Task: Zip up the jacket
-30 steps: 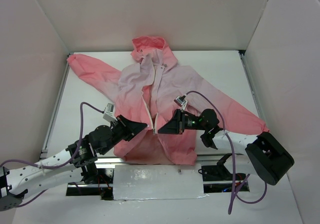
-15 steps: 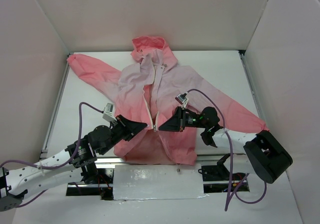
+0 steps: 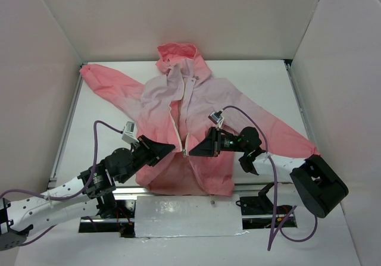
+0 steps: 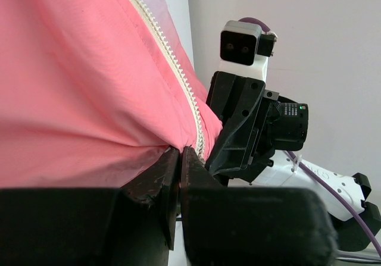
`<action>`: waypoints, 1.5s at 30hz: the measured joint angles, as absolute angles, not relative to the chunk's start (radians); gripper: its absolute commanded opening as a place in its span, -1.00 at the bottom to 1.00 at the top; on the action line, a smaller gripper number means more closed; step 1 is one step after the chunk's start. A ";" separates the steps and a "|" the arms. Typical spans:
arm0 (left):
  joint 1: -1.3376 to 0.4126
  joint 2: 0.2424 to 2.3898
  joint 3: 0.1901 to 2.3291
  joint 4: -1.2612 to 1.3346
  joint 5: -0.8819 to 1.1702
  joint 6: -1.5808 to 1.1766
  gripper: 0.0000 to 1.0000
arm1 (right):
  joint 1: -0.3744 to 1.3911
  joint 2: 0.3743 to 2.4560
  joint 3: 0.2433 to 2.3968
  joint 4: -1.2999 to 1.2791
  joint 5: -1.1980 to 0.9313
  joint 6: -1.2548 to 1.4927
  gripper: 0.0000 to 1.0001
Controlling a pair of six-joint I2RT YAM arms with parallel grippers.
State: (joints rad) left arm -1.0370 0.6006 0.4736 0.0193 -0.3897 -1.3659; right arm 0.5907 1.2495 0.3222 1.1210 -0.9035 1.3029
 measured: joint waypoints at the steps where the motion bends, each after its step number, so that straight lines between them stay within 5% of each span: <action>1: -1.037 0.601 0.474 0.020 -0.390 -1.366 -1.00 | 0.591 1.250 0.322 1.121 -0.904 1.303 -1.00; 45: -1.037 0.619 0.479 0.030 -0.409 -1.367 -1.00 | 0.598 1.278 0.322 1.168 -0.920 1.340 -1.00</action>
State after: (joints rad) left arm -1.0370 0.6189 0.4793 0.0303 -0.4088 -1.3670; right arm 0.5980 1.2778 0.3222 1.1679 -0.9203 1.3403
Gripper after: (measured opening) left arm 0.152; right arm 0.107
